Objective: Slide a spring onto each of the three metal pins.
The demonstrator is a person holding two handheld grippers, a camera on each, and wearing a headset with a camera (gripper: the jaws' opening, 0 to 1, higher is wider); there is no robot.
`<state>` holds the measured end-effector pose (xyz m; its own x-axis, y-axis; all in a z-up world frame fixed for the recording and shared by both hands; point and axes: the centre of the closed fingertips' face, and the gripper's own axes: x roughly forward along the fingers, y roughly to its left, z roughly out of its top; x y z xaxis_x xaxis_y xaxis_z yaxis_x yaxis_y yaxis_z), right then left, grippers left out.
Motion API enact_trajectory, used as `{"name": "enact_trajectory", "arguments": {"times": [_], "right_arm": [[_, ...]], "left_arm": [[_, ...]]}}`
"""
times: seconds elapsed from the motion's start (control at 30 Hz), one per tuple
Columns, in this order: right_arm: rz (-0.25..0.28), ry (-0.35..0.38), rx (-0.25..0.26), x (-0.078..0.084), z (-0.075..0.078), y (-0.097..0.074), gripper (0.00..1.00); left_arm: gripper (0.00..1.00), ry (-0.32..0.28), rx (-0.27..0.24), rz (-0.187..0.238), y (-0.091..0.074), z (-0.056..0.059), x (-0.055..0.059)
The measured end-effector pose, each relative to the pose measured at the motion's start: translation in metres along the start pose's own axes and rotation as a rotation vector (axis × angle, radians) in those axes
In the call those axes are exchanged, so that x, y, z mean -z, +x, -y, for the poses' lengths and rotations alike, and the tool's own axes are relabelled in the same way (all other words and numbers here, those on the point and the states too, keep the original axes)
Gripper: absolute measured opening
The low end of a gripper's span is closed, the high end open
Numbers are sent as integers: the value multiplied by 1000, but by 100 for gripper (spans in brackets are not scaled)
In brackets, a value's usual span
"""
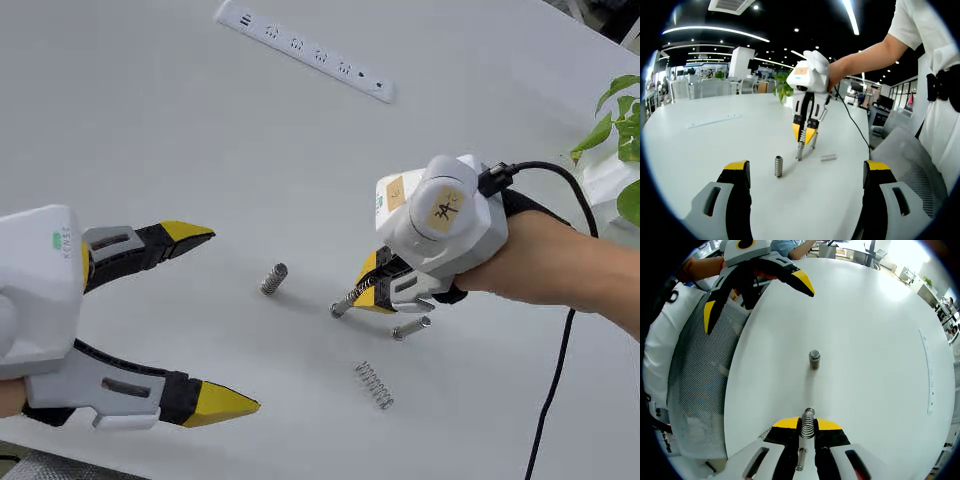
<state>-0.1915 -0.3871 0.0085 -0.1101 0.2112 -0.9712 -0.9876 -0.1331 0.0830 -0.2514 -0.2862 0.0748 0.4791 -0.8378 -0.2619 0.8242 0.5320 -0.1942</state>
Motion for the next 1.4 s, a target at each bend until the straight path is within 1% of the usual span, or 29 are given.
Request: {"name": "enact_trajectory", "arguments": {"times": [0.37, 0.6, 1.4], "right_arm": [[0, -7, -2, 1, 1, 9, 7], [-9, -28, 5, 2, 1, 15, 8], [6, -12, 11, 5, 1, 29, 8]], "left_arm": [[91, -7, 1, -2, 0, 1, 1], [91, -15, 1, 0, 1, 1, 1], [90, -24, 2, -2, 2, 3, 2]]}}
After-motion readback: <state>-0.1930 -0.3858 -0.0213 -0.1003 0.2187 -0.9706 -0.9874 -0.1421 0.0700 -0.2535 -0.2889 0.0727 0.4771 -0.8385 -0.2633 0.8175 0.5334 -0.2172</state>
